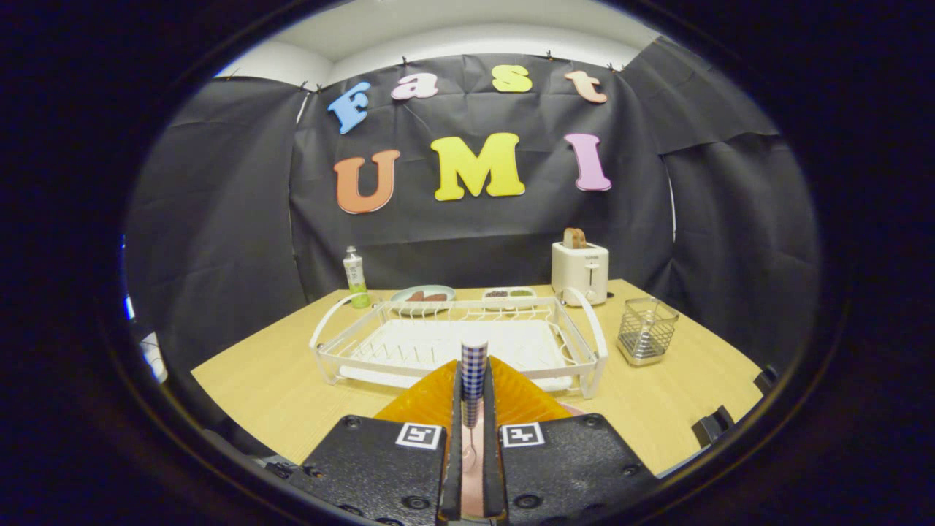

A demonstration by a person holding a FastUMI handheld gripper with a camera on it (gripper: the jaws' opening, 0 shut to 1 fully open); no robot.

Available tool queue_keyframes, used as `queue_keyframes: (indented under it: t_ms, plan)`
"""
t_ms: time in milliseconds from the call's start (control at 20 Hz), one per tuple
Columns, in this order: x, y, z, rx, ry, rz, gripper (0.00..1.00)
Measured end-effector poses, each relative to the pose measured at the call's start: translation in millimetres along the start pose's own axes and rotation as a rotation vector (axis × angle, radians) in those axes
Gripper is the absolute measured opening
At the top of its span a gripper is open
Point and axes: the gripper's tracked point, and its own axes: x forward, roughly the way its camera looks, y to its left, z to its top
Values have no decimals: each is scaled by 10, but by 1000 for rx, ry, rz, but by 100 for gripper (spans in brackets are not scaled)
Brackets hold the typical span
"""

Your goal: Take the plate from the dish rack, then take the spoon from the basket and place it into the plate.

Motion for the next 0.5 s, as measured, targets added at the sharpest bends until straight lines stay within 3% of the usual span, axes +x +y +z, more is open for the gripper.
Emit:
queue_keyframes:
  t_ms: [500]
  plan:
    - [-119, -80, -49, -23, -26, -28, 20]
